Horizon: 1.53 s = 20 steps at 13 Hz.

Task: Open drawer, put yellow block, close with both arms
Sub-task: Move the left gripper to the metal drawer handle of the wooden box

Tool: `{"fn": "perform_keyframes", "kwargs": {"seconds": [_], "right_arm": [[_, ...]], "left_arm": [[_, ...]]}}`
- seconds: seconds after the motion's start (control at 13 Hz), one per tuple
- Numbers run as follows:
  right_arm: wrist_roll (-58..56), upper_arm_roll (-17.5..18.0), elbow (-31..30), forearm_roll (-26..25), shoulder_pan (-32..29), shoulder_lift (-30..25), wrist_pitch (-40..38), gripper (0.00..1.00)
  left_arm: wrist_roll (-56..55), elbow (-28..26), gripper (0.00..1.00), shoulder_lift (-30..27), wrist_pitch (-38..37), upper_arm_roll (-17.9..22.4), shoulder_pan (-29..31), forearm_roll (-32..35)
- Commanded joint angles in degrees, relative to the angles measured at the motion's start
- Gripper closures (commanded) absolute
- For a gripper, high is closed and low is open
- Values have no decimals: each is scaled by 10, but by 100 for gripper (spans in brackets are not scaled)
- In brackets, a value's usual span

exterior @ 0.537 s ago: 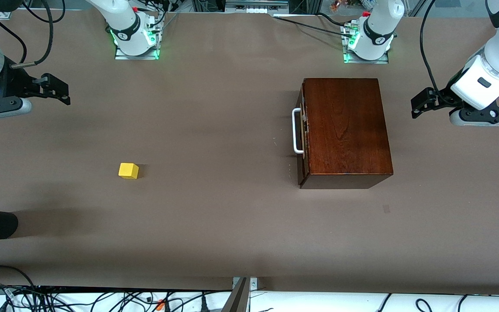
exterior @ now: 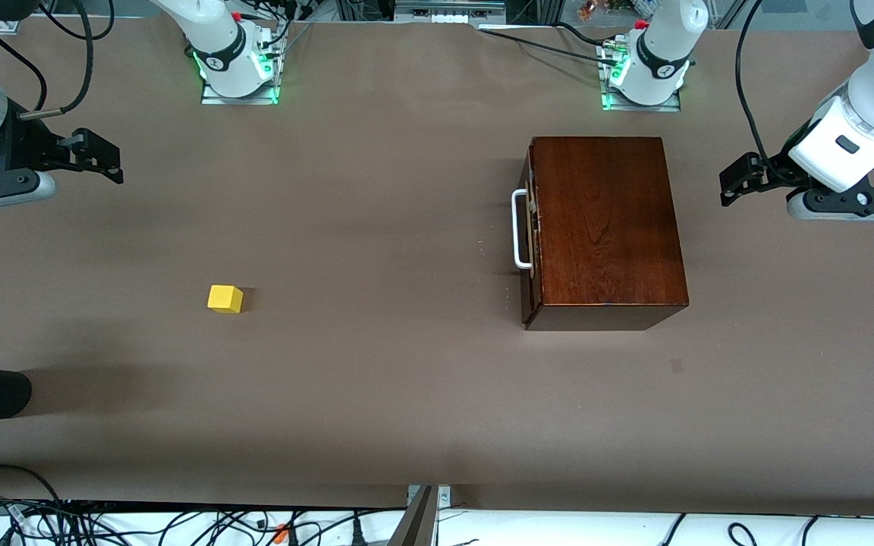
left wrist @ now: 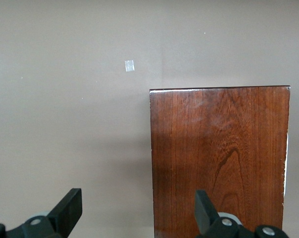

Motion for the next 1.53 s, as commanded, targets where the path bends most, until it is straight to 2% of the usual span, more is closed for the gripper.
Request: {"fn": "perform_keyframes", "kwargs": {"seconds": [0.0, 0.23, 0.46, 0.77, 0.92, 1.15, 1.46], "right_arm": [[7, 4, 15, -3, -2, 6, -4, 0], [7, 4, 15, -4, -2, 6, -4, 0], [7, 4, 15, -5, -2, 6, -4, 0], [7, 4, 15, -5, -2, 6, -4, 0], [7, 4, 15, -5, -2, 6, -4, 0], [7, 4, 15, -5, -2, 6, -4, 0], [7, 4, 15, -5, -2, 6, -4, 0]], "left_arm": [[-6, 7, 0, -1, -11, -3, -1, 10], [-4, 8, 0, 12, -19, -8, -3, 8], [-6, 39, 0, 33, -41, -15, -4, 8], [32, 36, 0, 65, -61, -15, -28, 8], [-12, 42, 0, 94, -40, -27, -77, 5], [-173, 51, 0, 147, 5, -27, -163, 9], [-296, 51, 0, 199, 79, -26, -260, 17]]}}
